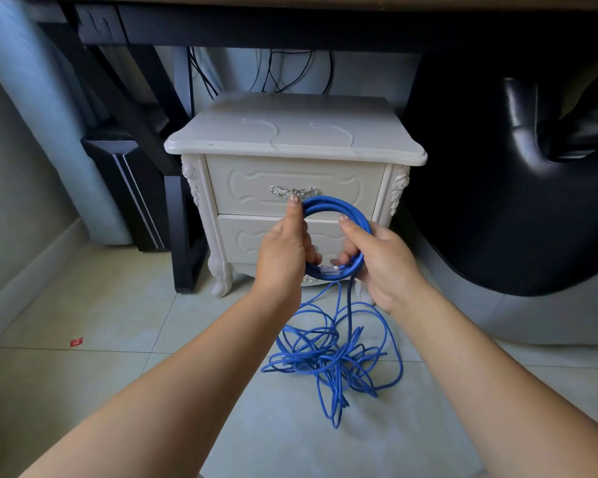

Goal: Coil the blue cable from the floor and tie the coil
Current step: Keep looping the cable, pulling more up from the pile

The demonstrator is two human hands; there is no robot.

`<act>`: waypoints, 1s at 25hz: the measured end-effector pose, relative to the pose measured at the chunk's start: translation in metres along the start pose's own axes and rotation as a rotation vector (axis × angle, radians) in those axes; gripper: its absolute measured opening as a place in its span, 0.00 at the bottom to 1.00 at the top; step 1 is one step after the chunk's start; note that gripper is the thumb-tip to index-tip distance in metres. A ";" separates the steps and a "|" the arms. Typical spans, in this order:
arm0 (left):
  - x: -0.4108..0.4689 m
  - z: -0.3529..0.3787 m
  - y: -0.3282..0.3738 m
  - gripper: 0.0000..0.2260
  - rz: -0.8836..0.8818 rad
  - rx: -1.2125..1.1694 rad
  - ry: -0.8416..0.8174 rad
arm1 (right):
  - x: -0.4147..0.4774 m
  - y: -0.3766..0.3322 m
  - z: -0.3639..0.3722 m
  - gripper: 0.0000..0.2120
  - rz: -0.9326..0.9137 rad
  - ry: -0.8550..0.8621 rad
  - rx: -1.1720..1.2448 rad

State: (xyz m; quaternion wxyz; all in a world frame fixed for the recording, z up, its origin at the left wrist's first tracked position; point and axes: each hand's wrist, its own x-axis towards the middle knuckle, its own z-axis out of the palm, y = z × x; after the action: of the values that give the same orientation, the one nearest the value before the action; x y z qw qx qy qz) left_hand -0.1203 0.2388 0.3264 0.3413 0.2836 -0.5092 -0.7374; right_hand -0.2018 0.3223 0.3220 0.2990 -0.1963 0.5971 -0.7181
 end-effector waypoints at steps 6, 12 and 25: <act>0.001 -0.007 0.008 0.19 -0.187 -0.046 -0.239 | 0.007 -0.002 -0.009 0.08 -0.163 0.054 -0.231; 0.012 -0.030 0.025 0.19 -0.077 0.427 -0.470 | 0.005 -0.009 -0.010 0.09 -0.218 -0.098 -0.704; 0.008 -0.023 0.015 0.20 0.169 0.768 -0.355 | 0.004 -0.006 -0.003 0.12 -0.265 -0.108 -0.919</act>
State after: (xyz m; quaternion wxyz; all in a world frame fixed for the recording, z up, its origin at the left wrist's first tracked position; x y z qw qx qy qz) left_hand -0.1046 0.2159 0.3328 0.1772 0.2161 -0.8190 -0.5012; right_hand -0.2073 0.3226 0.3265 0.1181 -0.4195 0.8060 -0.4005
